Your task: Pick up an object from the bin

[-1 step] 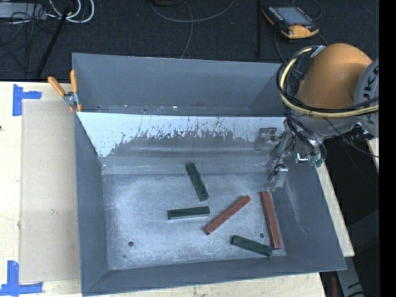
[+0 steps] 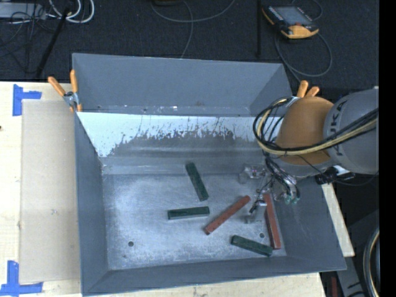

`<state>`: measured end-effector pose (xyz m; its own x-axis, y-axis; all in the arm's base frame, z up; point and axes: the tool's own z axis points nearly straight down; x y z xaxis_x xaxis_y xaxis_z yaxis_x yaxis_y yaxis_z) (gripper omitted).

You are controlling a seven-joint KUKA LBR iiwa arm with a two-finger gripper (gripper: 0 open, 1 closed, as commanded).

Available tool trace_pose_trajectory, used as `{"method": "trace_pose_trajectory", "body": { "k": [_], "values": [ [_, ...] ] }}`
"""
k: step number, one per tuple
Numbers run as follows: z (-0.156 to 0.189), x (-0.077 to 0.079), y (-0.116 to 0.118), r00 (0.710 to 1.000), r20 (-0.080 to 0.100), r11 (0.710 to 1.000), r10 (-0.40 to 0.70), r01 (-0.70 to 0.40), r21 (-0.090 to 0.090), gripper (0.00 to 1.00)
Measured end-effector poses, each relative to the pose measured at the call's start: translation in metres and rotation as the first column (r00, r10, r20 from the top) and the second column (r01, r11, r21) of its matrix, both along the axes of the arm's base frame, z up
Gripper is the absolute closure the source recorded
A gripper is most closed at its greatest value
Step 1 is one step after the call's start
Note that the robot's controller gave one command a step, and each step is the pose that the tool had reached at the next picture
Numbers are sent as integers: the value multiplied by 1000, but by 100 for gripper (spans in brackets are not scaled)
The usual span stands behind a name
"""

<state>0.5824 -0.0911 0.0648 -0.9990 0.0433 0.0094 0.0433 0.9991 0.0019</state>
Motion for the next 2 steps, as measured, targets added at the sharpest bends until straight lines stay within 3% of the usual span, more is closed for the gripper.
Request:
{"method": "trace_pose_trajectory", "body": {
  "k": [1,2],
  "values": [
    [5,3,0,1000,9,1000,4,-4,-2,100],
    [5,3,1,1000,9,1000,6,-6,-2,0]
  ]
}}
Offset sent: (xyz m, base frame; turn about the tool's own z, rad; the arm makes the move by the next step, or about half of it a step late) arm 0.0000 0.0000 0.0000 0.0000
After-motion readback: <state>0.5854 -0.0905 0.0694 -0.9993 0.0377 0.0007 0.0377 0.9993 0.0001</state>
